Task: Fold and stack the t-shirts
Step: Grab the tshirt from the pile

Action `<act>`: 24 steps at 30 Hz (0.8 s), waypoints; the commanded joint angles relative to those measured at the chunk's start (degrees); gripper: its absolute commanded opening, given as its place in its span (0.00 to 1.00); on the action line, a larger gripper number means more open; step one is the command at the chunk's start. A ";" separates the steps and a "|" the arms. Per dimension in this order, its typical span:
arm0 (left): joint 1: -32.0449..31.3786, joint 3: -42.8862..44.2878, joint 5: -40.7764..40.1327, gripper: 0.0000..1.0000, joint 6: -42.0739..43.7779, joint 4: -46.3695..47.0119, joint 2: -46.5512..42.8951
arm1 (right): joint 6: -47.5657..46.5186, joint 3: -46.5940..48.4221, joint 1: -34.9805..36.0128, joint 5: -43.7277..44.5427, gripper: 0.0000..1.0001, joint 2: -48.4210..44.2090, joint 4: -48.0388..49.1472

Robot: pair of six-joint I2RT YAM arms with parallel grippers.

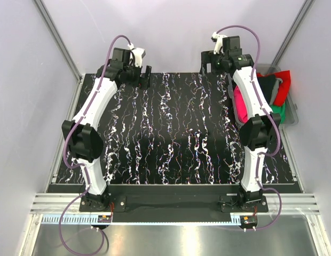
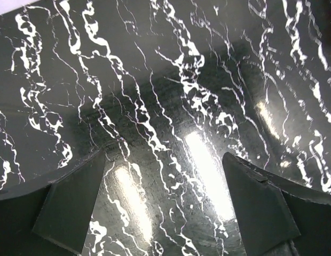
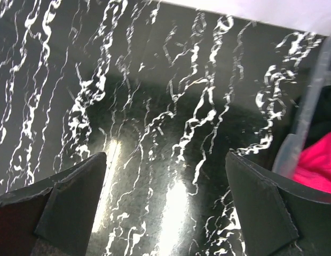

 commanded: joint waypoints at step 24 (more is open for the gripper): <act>-5.23 -11.98 -7.66 0.90 10.56 -1.06 -2.13 | -13.58 -7.95 -21.46 3.60 0.67 -4.89 -8.87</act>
